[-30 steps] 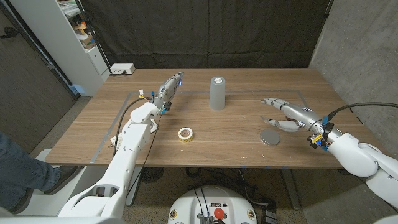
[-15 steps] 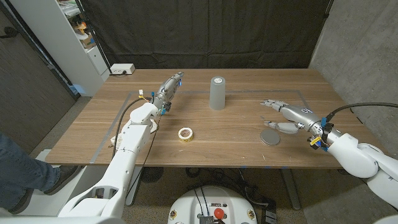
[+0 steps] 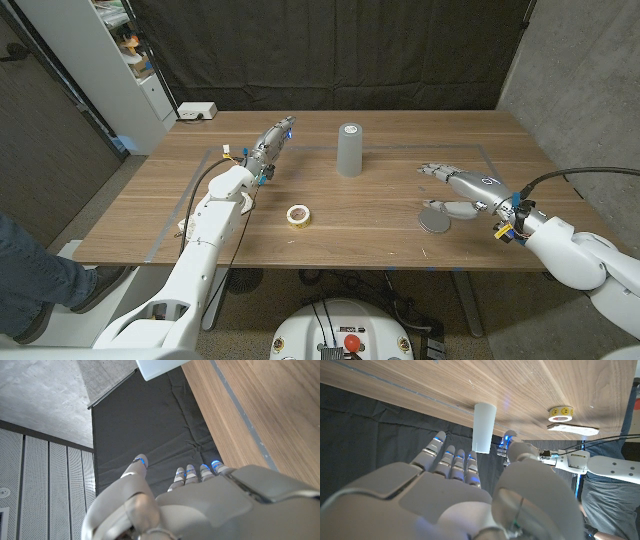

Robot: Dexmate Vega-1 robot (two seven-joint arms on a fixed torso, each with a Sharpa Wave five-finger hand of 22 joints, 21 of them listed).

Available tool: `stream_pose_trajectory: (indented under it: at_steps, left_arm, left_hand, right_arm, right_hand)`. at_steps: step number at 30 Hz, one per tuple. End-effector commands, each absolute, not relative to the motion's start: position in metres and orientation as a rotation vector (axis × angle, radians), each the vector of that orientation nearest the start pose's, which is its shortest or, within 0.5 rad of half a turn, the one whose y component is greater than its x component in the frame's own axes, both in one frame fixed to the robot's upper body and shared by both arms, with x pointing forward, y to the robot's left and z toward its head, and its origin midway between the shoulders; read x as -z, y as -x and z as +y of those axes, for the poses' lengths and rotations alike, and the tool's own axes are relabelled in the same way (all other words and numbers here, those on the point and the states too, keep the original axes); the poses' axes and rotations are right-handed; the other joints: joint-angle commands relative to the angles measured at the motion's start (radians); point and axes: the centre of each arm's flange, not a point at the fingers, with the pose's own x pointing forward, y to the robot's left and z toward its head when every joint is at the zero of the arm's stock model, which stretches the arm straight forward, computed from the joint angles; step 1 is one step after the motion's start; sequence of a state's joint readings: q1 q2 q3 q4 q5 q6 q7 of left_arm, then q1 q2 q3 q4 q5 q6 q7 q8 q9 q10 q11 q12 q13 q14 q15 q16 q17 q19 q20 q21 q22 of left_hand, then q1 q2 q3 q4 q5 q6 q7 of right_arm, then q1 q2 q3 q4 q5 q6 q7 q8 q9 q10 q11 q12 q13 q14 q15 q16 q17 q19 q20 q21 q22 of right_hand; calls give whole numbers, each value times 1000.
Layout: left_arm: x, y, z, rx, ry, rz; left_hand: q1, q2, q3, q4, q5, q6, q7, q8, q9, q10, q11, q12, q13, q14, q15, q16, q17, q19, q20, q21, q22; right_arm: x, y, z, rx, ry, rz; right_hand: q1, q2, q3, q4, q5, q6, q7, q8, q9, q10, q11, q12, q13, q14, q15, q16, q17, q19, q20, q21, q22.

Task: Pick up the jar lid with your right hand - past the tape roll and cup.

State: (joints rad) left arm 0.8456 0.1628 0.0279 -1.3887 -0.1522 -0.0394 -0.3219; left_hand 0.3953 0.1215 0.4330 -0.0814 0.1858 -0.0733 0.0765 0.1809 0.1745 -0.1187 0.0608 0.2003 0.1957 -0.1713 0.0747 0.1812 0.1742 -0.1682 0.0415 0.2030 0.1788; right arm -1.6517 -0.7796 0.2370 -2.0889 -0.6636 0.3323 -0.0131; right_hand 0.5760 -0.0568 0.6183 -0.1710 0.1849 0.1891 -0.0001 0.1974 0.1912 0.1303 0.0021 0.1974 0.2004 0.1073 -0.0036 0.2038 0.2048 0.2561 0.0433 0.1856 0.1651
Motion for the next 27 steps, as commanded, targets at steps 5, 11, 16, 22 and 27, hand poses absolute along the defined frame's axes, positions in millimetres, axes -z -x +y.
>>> stream_pose_trajectory:
  at_steps: [5, 11, 16, 22, 27]
  left_arm:
    - [-6, -655, 246, 305, -101, -575]
    - [-7, -656, 248, 302, -98, -574]
    - [-7, -658, 248, 304, -97, -572]
    - [-8, -660, 249, 306, -100, -570]
    - [-7, -659, 247, 309, -98, -568]
  left_hand:
    - [-4, 5, 2, -8, 6, 7, 6, 5, 4, -10, 0, 8, -1, -15, 3, 2, 4, -40, 8, -1, 3]
    - [-5, 5, 2, -9, 7, 7, 6, 5, 4, -10, 0, 9, -1, -16, 3, 2, 4, -40, 8, -1, 3]
    - [-6, 6, 2, -9, 7, 8, 5, 5, 4, -11, -1, 8, -1, -16, 2, 2, 4, -41, 7, -1, 4]
    - [-6, 6, 2, -10, 7, 8, 5, 5, 4, -11, -2, 8, -1, -16, 3, 2, 4, -41, 7, -1, 4]
    - [-6, 6, 2, -10, 7, 8, 4, 5, 4, -11, 0, 8, -1, -18, 2, 2, 4, -43, 10, -2, 4]
  right_arm:
    - [69, -442, -309, -113, 1556, -753]
    - [69, -445, -308, -115, 1563, -743]
    - [67, -446, -306, -115, 1571, -740]
    - [68, -447, -306, -121, 1573, -725]
    - [68, -448, -306, -129, 1587, -716]
  right_hand:
    - [1, -17, -2, -1, 6, -1, -7, -1, 1, -1, -1, -1, 0, 7, 5, 3, 0, 12, 9, 5, 3]
    - [-1, -21, -3, 3, 8, -5, -5, -2, 1, -3, 0, -1, 0, 17, 13, 8, 1, 28, 5, 10, 3]
    - [-1, -24, -3, 4, 9, -8, -9, -3, 1, -3, 1, -1, 0, 16, 15, 8, 2, 38, 8, 13, 3]
    - [-2, -27, -4, 6, 10, -9, -14, -3, 1, -4, -1, -1, 0, 16, 17, 8, 3, 42, 13, 13, 3]
    - [-2, -30, -4, 6, 11, -11, -15, -3, 1, -7, -1, -2, 0, 16, 17, 8, 3, 43, 16, 13, 3]
